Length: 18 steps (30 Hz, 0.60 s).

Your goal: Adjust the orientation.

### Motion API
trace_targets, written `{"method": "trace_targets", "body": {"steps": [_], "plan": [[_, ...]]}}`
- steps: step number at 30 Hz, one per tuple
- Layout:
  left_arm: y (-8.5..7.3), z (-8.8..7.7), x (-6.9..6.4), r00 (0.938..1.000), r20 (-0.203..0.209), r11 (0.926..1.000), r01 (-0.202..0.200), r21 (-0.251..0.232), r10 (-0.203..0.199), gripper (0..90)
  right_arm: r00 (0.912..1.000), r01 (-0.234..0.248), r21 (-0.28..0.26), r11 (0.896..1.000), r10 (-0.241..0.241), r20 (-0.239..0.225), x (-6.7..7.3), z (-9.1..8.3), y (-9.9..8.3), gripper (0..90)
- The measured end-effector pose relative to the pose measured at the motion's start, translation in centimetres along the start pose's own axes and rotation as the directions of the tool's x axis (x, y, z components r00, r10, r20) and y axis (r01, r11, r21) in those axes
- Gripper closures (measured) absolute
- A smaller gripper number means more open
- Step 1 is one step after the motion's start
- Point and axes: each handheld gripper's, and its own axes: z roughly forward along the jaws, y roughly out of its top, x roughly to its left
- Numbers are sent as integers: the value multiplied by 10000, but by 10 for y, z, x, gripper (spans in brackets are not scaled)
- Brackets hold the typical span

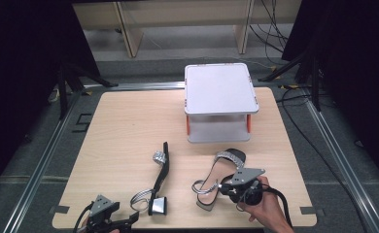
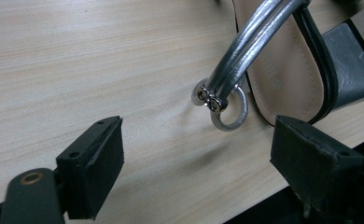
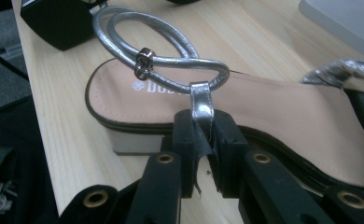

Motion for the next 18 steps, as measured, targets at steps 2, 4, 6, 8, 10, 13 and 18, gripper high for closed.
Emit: {"method": "trace_targets", "body": {"steps": [2,4,6,8,10,13,18], "plan": [[0,0,0,10000,6,10000,7,-2,-7,166,9999,31,54,10000,-31,95,-3,-7,-5,819],[0,0,0,10000,43,10000,-2,-20,2,166,9996,-186,195,9996,182,234,-11,-19,-14,819],[0,0,0,10000,38,10000,-3,-20,3,166,9987,-371,264,9990,361,364,-18,-28,-21,820],[0,0,0,10000,10,10000,2,6,-2,166,9974,-546,319,9980,530,496,-26,-35,-26,819],[0,0,0,10000,11,10000,-16,23,16,166,9960,-722,317,9969,704,547,-35,-39,-30,818],[0,0,0,10000,-21,10000,-12,48,12,166,9956,-833,434,9956,813,458,-49,-45,-33,814],[0,1,0,10000,-20,10000,15,41,-15,166,9895,-1343,424,9900,1317,598,-66,-49,-35,822]]}}
